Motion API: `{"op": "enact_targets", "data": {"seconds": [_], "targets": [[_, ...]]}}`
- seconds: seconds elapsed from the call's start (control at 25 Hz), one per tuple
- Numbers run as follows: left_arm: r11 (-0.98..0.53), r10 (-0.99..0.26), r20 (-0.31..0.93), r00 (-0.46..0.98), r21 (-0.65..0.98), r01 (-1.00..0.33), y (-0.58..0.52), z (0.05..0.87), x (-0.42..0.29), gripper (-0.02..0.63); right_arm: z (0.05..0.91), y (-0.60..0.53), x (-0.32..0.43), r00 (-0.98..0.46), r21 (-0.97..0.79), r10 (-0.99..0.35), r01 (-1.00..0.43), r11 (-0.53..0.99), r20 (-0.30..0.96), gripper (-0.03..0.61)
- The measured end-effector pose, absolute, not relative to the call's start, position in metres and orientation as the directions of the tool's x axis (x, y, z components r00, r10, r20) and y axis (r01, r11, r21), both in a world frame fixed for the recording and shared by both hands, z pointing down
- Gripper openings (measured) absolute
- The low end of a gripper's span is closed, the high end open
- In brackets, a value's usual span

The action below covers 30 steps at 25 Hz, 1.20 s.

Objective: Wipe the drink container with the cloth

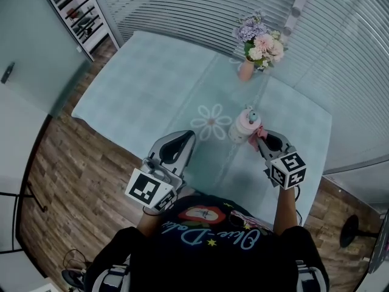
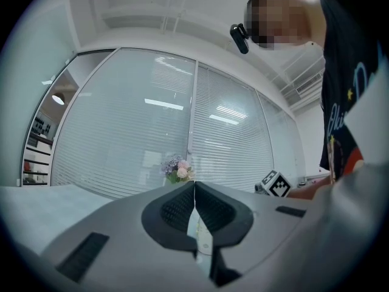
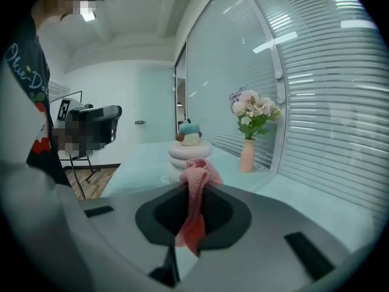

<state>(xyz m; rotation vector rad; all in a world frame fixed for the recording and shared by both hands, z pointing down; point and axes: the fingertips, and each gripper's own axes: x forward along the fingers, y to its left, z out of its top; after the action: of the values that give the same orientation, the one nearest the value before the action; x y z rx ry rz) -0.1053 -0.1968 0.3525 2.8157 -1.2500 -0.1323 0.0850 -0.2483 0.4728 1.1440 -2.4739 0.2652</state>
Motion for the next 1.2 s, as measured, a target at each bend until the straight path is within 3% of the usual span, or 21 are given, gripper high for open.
{"op": "enact_targets", "data": {"seconds": [0.76,1.2], "targets": [[-0.643,-0.765,-0.047,0.642,0.094,-0.76,-0.185,0.356,-0.12,0.005,0.556,-0.249,0.09,-0.459,-0.066,-0.624,-0.835,0.547,0.633,0.026],[-0.646,-0.763,-0.036,0.646,0.098,-0.757,-0.182,0.359,-0.122,0.005,0.555,-0.249,0.103,-0.424,-0.098,-0.698,-0.885,0.456,0.577,0.026]]}}
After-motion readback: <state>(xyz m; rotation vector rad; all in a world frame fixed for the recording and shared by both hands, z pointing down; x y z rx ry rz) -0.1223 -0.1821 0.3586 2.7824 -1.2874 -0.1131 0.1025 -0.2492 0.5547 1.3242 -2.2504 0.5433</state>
